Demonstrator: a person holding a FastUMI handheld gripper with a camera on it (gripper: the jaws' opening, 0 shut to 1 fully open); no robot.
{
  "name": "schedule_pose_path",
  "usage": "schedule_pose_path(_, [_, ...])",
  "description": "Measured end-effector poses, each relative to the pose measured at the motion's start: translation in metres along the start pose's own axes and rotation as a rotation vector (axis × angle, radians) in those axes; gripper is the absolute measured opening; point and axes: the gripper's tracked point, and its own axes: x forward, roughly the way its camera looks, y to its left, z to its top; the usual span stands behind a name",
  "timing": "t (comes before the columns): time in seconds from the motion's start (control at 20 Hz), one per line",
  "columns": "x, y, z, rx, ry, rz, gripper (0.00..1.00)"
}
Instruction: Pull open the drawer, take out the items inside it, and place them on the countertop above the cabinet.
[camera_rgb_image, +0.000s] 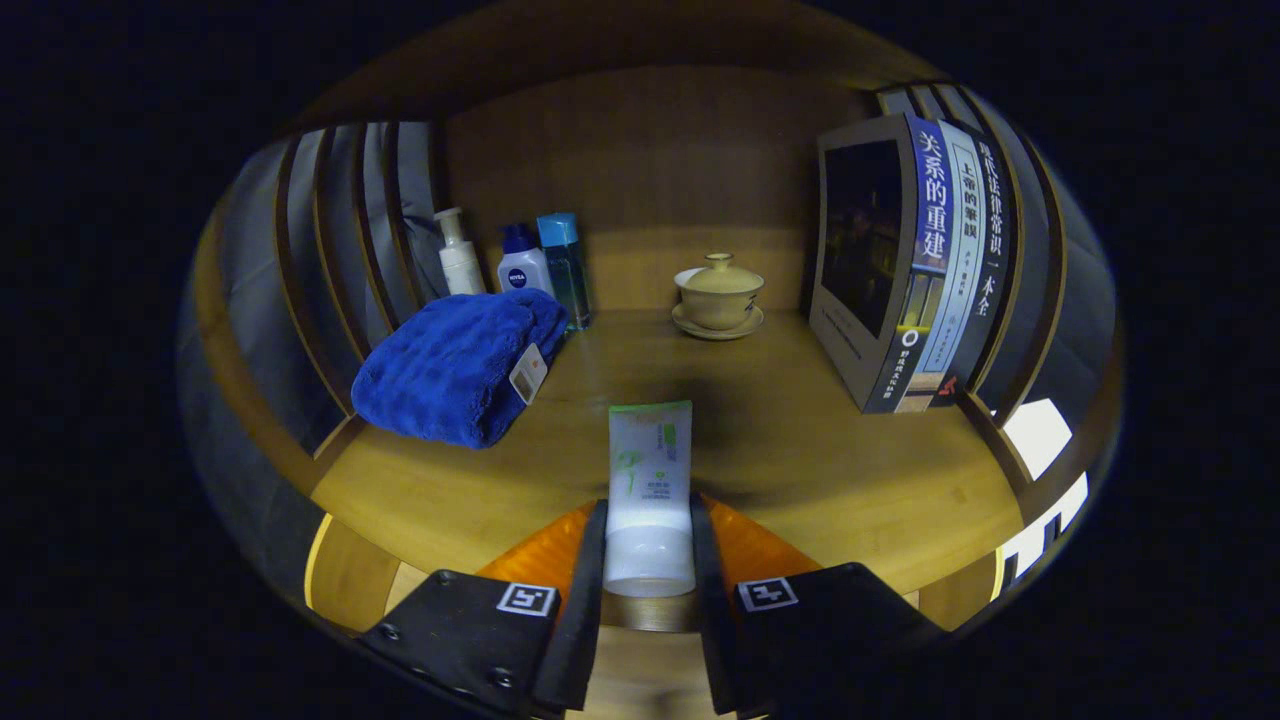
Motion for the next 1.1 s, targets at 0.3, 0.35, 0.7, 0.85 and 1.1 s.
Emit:
schedule_pose_path(0.3, [-0.003,0.005,0.001,0.017,-0.009,0.016,0.72])
schedule_pose_path(0.35, [-0.004,0.006,0.001,0.019,-0.014,0.018,0.76])
schedule_pose_path(0.7, [-0.033,0.006,0.037,0.031,-0.180,-0.001,0.97])
schedule_pose_path(0.85, [-0.070,0.017,0.057,0.047,-0.270,0.042,0.97])
schedule_pose_path(1.1, [-0.144,0.027,0.066,0.010,-0.414,0.096,0.97])
